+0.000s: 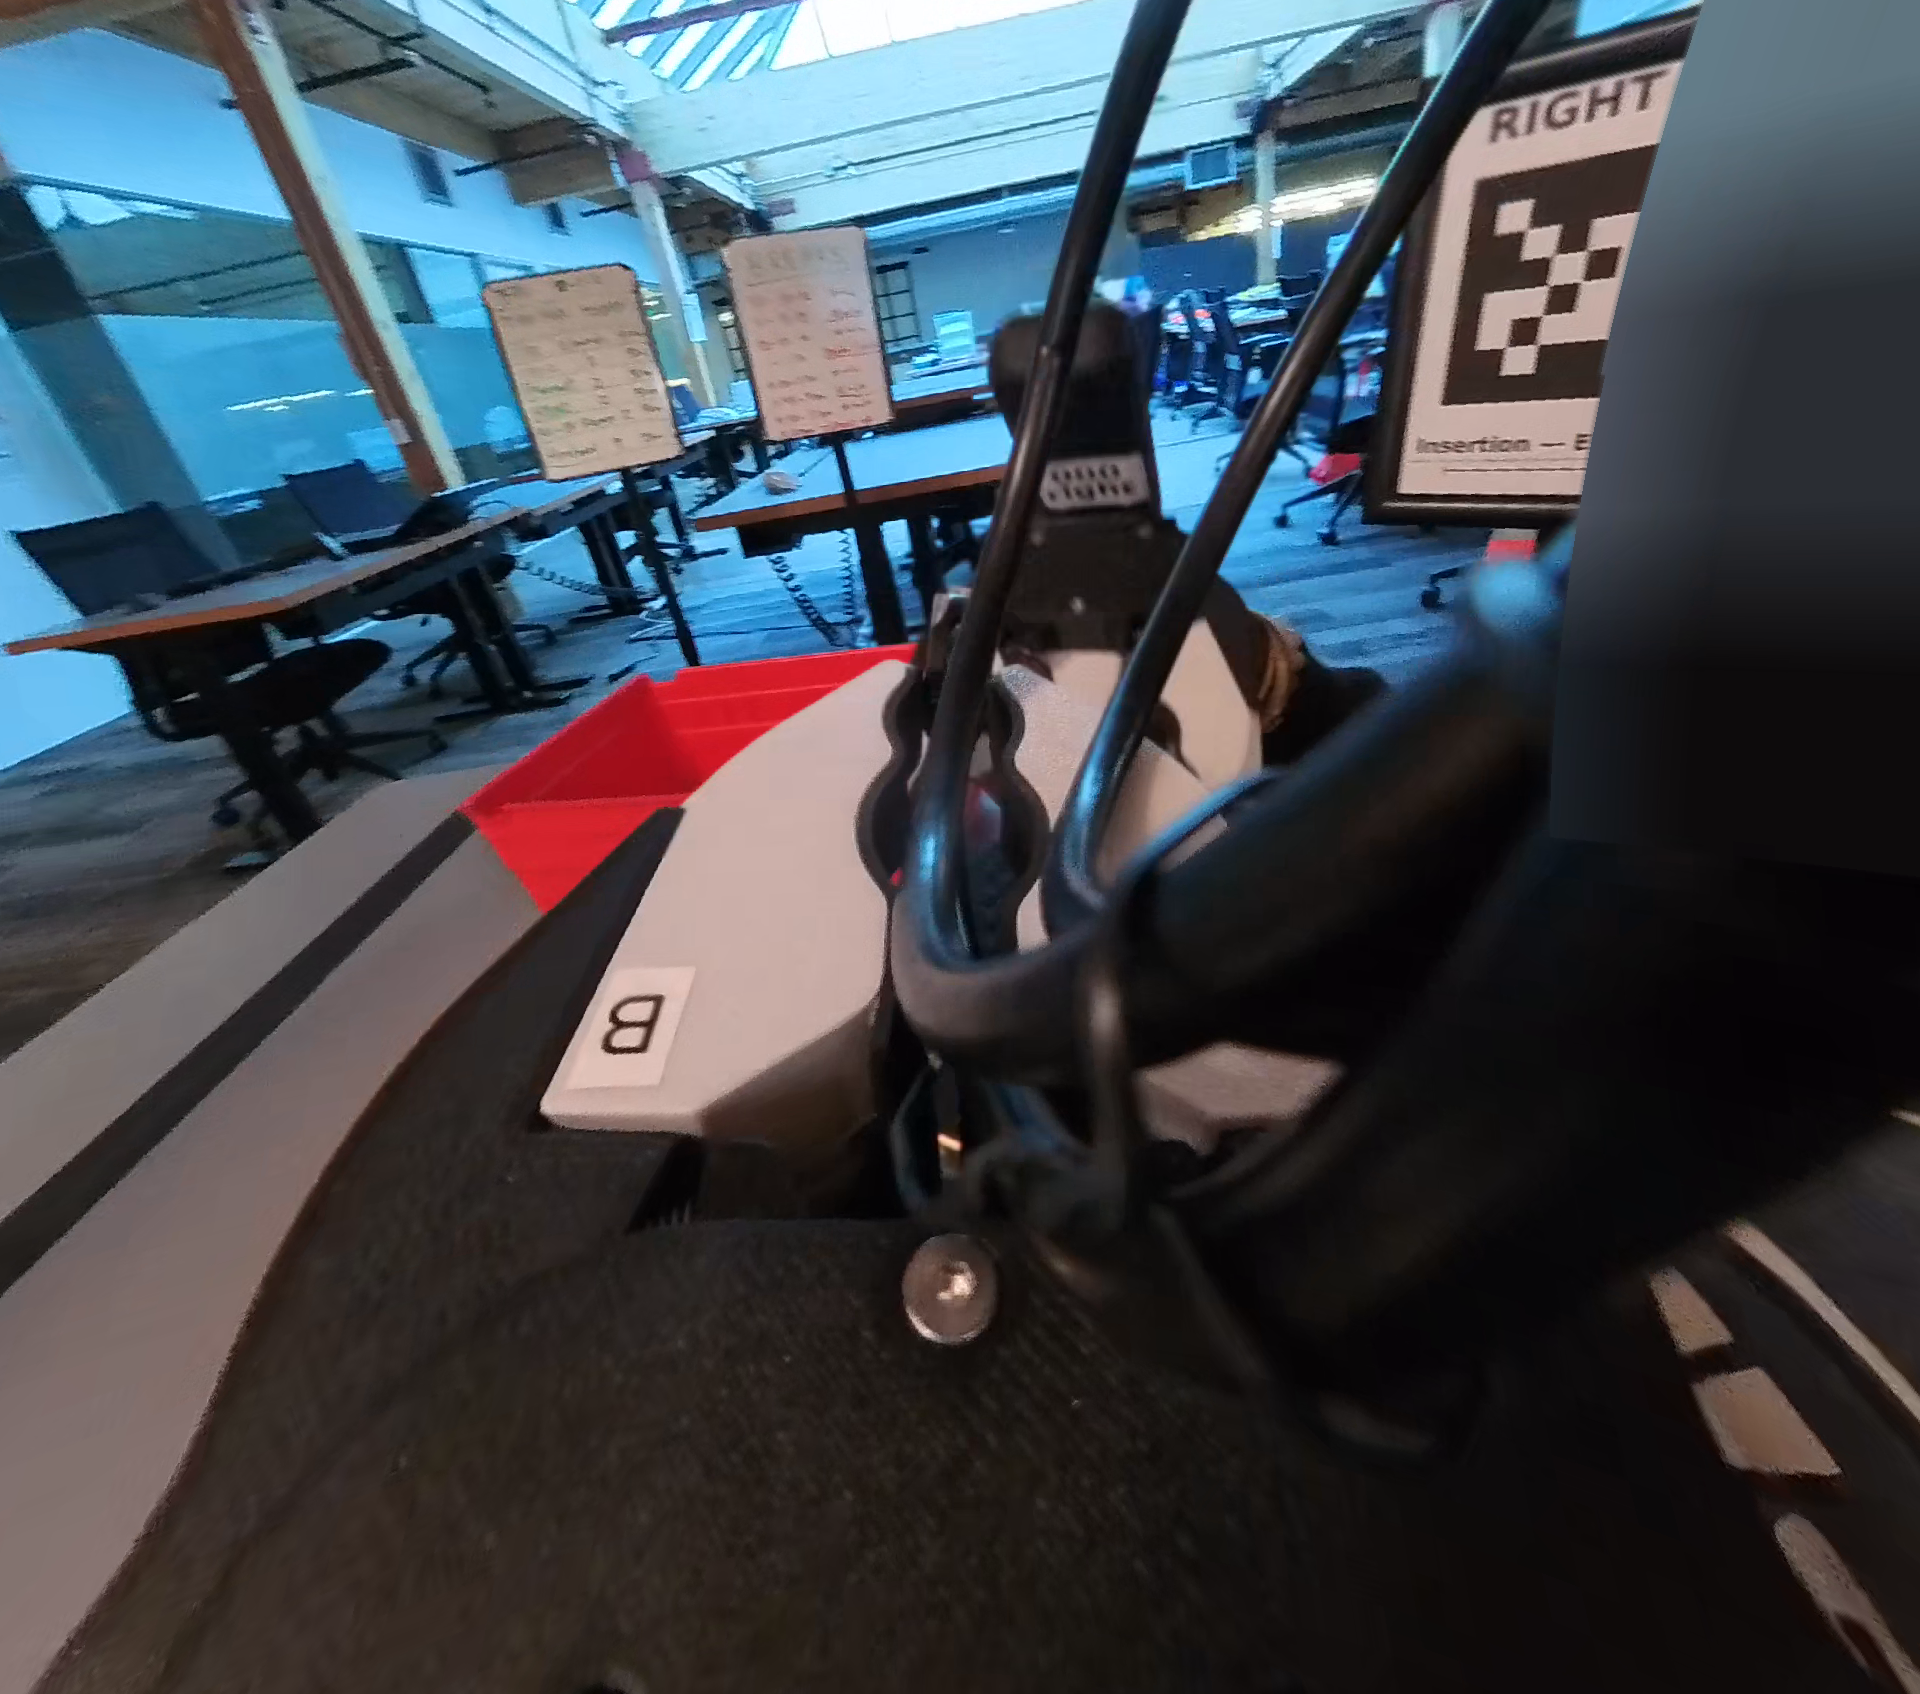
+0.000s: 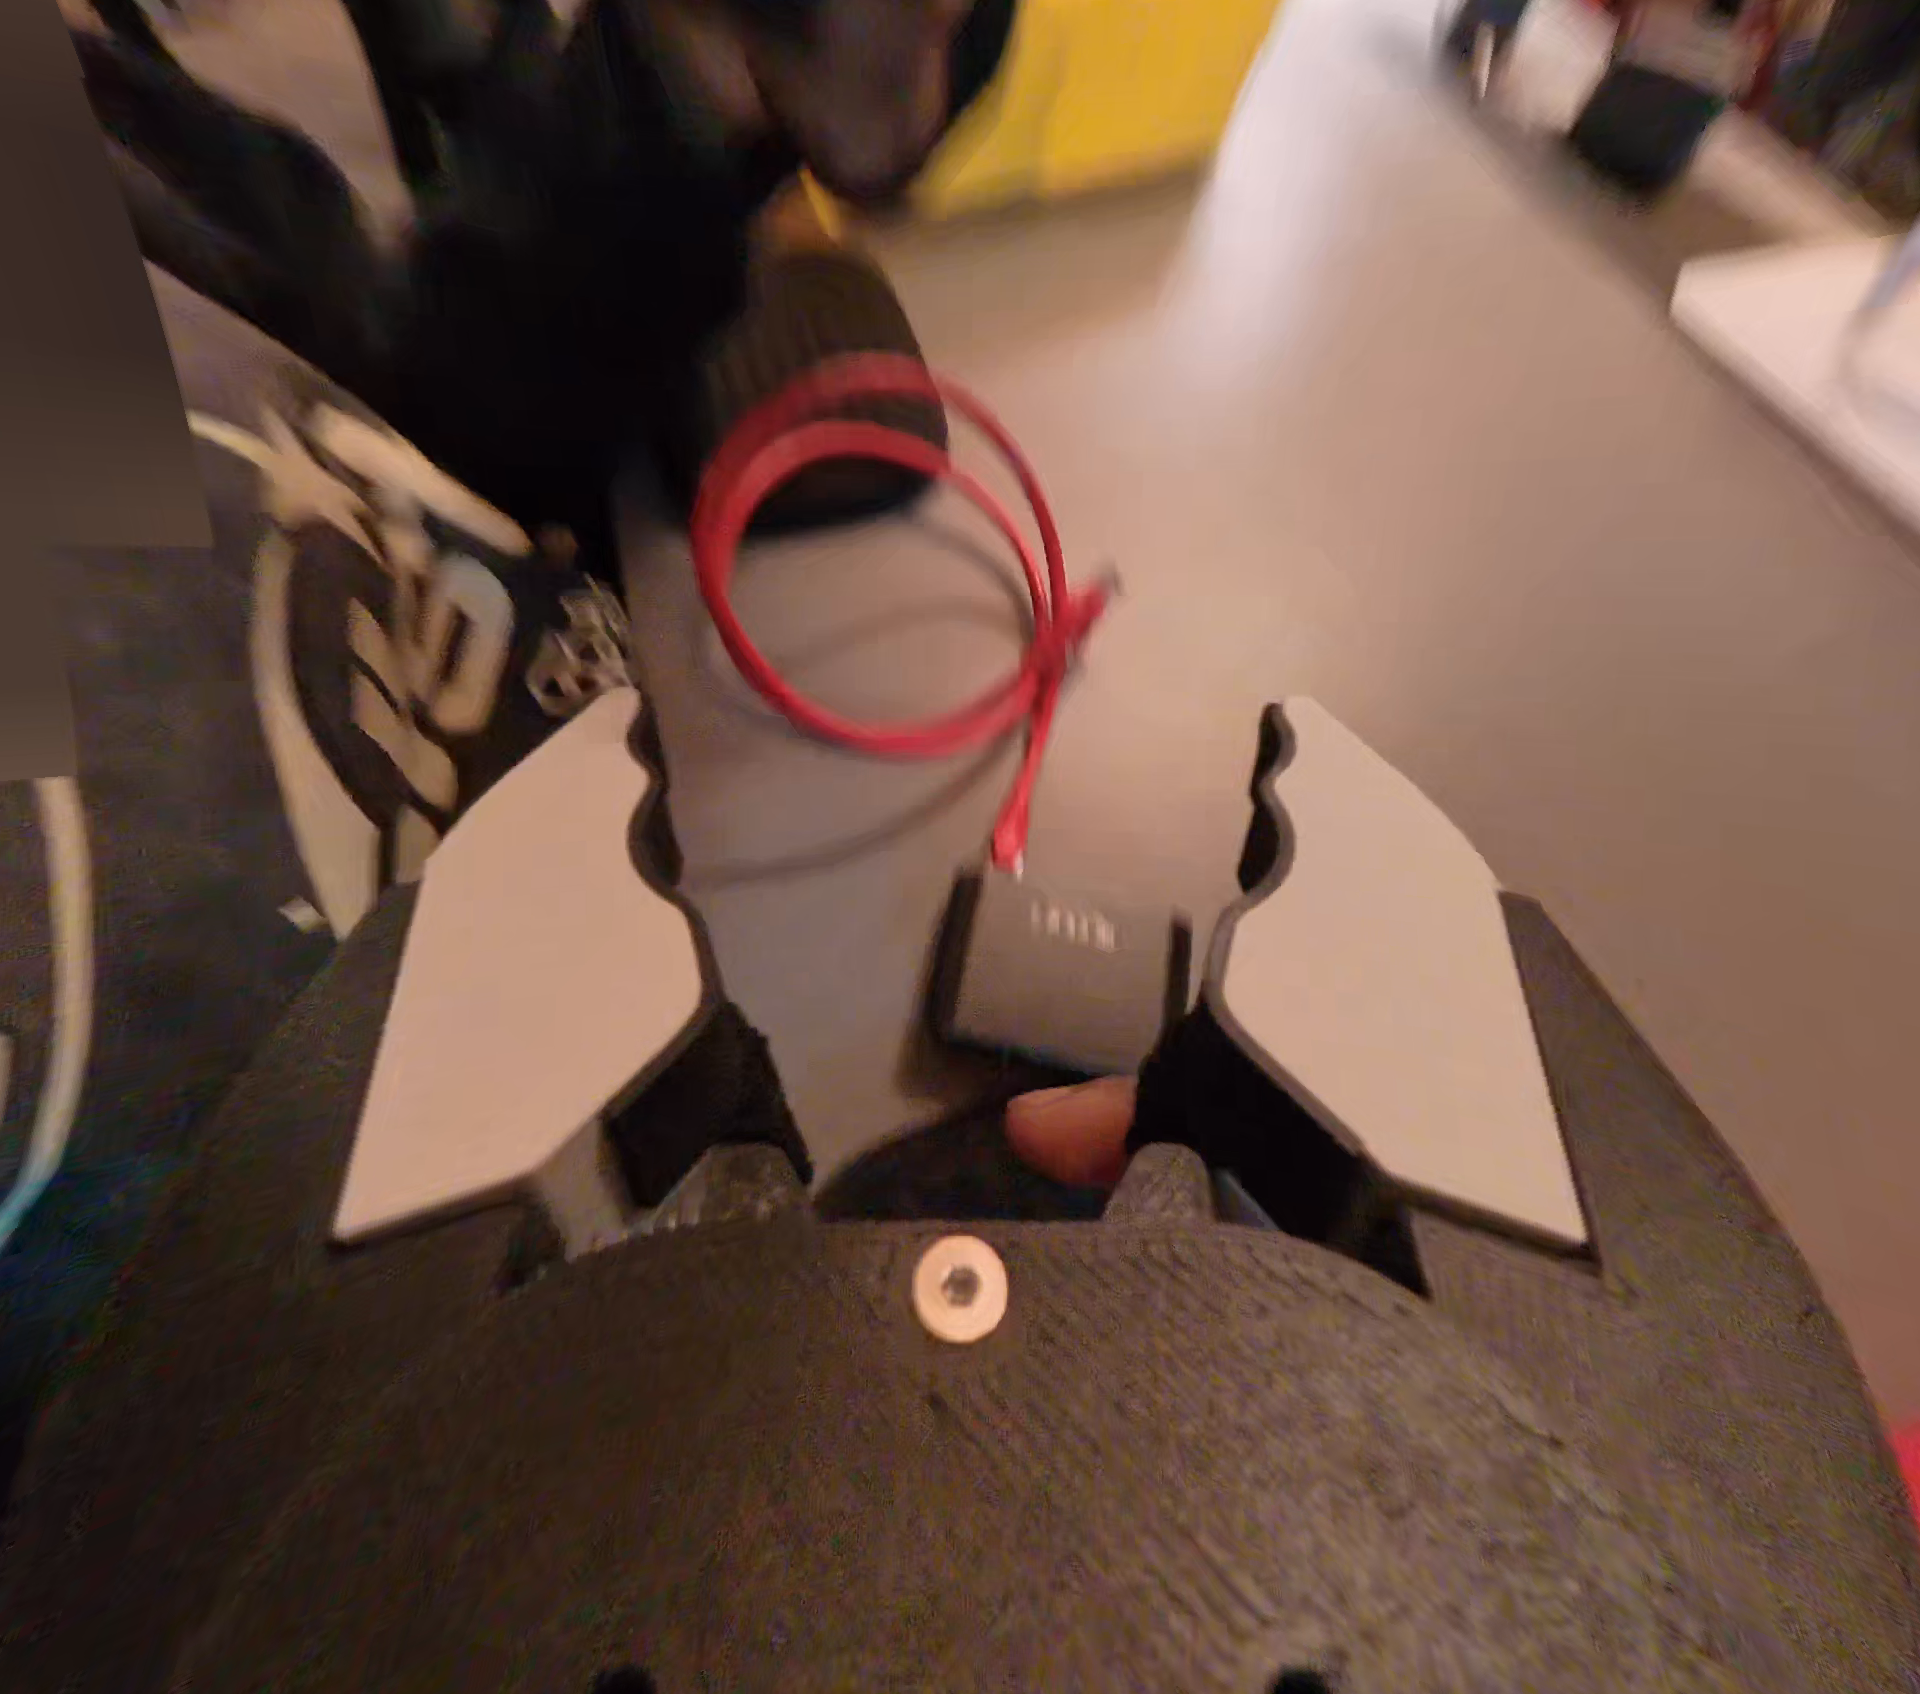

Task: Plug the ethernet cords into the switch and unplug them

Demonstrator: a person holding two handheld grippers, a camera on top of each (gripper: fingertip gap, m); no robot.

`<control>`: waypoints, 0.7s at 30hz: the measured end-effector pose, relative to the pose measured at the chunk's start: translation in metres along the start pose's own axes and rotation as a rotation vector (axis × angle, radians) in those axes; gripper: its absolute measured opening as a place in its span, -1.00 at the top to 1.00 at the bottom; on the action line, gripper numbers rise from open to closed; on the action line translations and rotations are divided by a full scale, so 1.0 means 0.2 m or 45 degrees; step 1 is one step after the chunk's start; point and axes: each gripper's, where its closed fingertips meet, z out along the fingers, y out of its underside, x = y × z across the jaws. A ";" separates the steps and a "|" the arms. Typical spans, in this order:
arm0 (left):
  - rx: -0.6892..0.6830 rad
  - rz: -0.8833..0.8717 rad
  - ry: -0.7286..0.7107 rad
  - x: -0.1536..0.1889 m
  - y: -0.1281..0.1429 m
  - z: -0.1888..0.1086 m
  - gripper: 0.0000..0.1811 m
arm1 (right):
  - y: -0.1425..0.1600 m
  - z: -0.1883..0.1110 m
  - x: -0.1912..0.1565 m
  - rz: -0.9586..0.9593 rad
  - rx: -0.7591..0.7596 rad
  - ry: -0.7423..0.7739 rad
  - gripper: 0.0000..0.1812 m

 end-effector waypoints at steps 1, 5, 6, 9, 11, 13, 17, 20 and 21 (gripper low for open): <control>-0.002 0.006 -0.027 -0.02 -0.01 -0.03 0.87 | 0.11 0.03 0.02 0.036 -0.137 0.026 -0.24; 0.003 0.036 -0.116 -0.09 -0.04 -0.11 0.87 | 0.52 0.15 0.10 0.232 -0.559 0.137 -0.39; 0.005 0.039 -0.121 -0.09 -0.05 -0.12 0.87 | 0.58 0.17 0.11 0.265 -0.611 0.150 -0.40; -0.001 0.039 -0.120 -0.09 -0.05 -0.12 0.88 | 0.66 0.21 0.12 0.284 -0.692 0.168 -0.26; -0.013 0.046 -0.121 -0.09 -0.04 -0.12 0.88 | 0.69 0.22 0.12 0.247 -0.745 0.174 -0.13; -0.022 0.042 -0.122 -0.09 -0.03 -0.12 0.87 | 0.71 0.24 0.14 0.239 -0.759 0.180 -0.09; -0.057 0.018 -0.128 -0.11 0.02 -0.14 0.88 | 0.70 0.26 0.15 0.189 -0.653 0.145 0.02; -0.074 -0.014 -0.140 -0.14 0.07 -0.17 0.88 | 0.68 0.26 0.13 0.101 -0.519 0.076 0.03; -0.071 -0.026 -0.144 -0.16 0.09 -0.19 0.88 | 0.65 0.25 0.12 0.061 -0.471 0.059 0.03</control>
